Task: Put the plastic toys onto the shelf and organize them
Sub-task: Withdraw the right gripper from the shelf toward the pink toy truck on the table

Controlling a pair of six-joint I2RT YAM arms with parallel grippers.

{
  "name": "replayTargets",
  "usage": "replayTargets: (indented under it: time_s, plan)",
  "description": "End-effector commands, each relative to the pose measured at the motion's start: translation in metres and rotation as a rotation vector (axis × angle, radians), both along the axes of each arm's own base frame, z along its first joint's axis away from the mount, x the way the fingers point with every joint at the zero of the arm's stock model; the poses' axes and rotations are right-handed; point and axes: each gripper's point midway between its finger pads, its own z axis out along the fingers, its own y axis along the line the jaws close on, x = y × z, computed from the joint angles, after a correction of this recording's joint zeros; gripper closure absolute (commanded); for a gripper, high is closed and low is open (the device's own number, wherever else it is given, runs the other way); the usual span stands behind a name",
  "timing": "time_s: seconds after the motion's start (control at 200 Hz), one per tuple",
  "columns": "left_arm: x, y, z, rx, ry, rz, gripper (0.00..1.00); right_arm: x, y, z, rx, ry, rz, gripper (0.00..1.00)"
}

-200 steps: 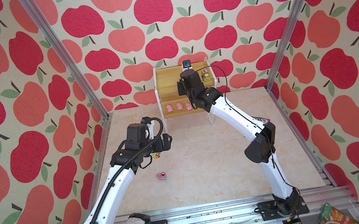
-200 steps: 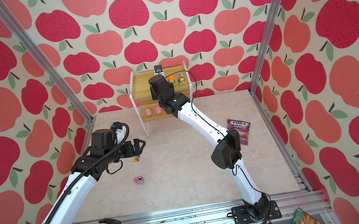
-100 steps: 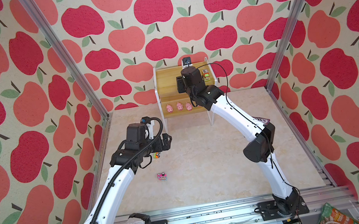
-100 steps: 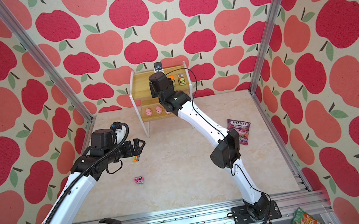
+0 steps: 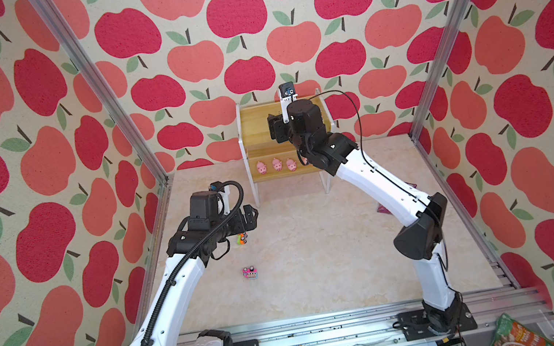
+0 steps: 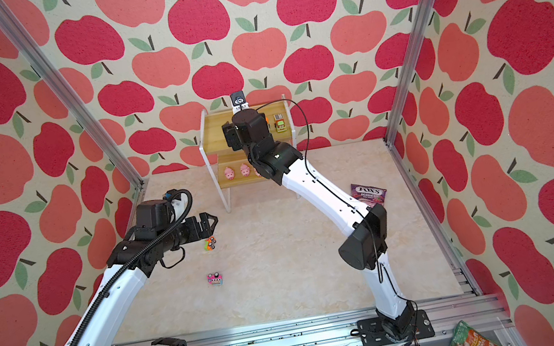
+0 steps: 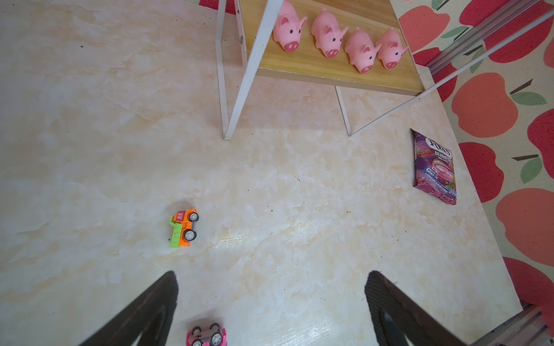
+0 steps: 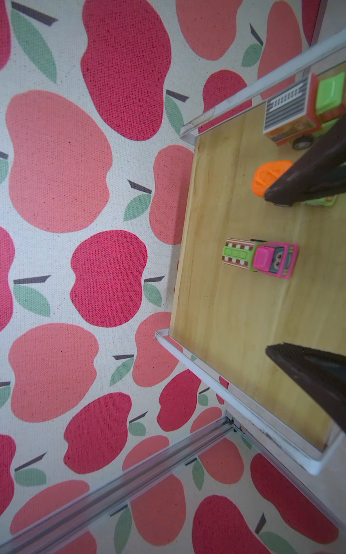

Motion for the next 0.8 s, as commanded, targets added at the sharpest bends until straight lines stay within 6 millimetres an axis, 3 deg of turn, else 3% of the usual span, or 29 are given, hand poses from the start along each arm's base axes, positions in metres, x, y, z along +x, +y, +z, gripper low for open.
replayTargets:
  time_s: [0.0,0.12,0.35,0.395,0.545,0.705,0.795]
  plan:
    - [0.007,0.012,-0.015,-0.003,0.051,0.070,0.00,-0.040,-0.019,0.033,0.046,-0.095,0.043,0.23]
    - [0.012,0.032,-0.035,0.049,0.130,0.174,0.00,-0.077,-0.029,-0.007,0.034,-0.045,0.136,0.23]
    - [0.008,0.058,-0.089,0.199,0.354,0.287,0.02,-0.151,-0.025,-0.138,0.005,0.158,0.372,0.24]
    - [0.006,0.058,-0.095,0.209,0.393,0.288,0.02,-0.167,-0.015,-0.166,-0.002,0.209,0.440,0.25]
    - [-0.009,0.057,-0.114,0.196,0.522,0.304,0.04,-0.213,0.021,-0.232,-0.100,0.254,0.625,0.28]
    - [-0.030,0.051,-0.128,0.109,0.606,0.332,0.04,-0.253,0.066,-0.281,-0.209,0.246,0.850,0.31]
    - [-0.040,0.051,-0.132,0.062,0.636,0.352,0.04,-0.264,0.083,-0.302,-0.229,0.227,0.919,0.32]
